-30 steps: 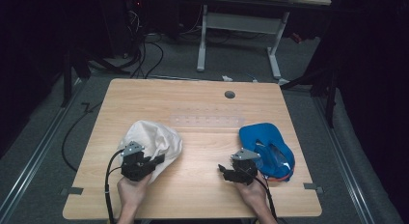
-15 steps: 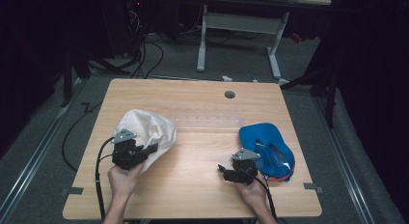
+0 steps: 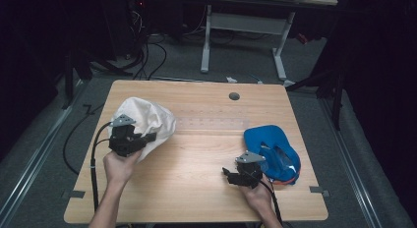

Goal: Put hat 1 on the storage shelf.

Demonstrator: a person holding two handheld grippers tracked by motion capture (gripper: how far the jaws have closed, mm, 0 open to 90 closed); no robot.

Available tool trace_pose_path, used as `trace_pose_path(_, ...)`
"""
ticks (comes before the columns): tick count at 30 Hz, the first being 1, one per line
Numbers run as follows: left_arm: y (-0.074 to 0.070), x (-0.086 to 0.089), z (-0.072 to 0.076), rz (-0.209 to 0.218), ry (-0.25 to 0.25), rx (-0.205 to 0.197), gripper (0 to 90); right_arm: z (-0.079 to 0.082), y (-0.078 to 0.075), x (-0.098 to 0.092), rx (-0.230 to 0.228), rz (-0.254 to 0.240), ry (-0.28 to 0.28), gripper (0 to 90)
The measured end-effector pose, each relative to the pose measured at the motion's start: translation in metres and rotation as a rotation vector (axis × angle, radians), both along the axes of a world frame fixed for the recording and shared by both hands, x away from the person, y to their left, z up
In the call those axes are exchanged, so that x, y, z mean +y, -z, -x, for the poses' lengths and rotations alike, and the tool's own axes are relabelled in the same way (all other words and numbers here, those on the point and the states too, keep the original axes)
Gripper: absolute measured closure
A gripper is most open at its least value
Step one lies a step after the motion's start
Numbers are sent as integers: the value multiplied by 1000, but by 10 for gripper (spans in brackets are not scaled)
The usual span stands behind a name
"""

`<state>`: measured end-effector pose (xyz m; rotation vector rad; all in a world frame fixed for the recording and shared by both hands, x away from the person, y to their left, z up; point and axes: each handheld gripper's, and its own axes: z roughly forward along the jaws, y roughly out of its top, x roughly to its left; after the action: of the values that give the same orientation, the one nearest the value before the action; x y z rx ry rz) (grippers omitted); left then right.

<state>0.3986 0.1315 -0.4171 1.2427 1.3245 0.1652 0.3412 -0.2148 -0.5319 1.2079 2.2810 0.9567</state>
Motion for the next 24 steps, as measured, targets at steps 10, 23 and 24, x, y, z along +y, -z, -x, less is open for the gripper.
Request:
trace_pose_path(10, -13, -7, -23, -51, 31, -1, 845, 0, 0, 0, 0, 1, -1, 329)
trace_pose_path(23, -19, -27, -55, -162, 62, 11, 846, 0, 0, 0, 0, 1, -1, 328)
trace_pose_path(24, -19, -29, -57, -176, 65, 11, 846, 0, 0, 0, 0, 1, -1, 329)
